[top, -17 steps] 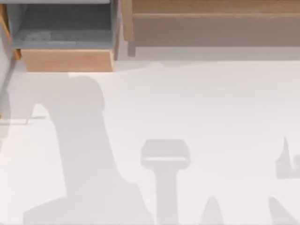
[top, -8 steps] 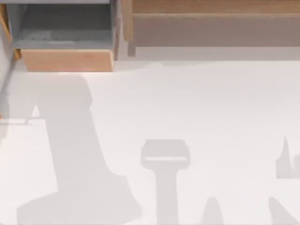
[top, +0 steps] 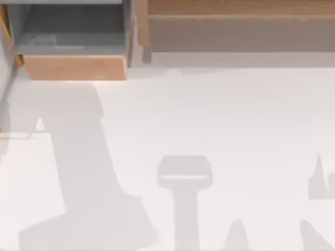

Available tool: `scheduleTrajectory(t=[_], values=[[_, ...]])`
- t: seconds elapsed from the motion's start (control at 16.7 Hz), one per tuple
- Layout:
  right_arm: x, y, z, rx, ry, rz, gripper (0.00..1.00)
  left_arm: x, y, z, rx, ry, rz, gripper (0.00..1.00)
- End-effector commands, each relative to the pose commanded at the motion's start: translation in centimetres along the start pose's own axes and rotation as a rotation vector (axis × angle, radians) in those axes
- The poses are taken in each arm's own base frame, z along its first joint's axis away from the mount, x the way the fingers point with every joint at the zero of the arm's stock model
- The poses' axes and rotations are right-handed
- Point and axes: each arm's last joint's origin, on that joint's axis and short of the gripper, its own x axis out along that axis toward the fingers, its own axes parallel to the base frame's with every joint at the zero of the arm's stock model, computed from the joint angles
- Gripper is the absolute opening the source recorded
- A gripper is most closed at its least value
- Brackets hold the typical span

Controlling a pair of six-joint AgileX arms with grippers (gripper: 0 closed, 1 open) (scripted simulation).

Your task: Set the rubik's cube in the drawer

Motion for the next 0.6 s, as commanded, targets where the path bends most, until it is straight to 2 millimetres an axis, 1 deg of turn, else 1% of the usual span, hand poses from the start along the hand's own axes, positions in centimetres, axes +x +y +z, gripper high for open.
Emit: scheduleTrajectory(t=[0.24, 0.3, 0.6], values=[[0.0, 0.0, 0.0, 0.0, 0.0, 0.0, 1.0, 0.0, 0.0, 0.0, 0.0, 0.0, 0.0, 0.98], [0.0, 0.0, 0.0, 0.0, 0.0, 0.0, 1.0, 0.0, 0.0, 0.0, 0.0, 0.0, 0.0, 1.0], [0.0, 0.0, 0.0, 0.0, 0.0, 0.0, 1.0, 0.0, 0.0, 0.0, 0.0, 0.0, 0.0, 1.0]])
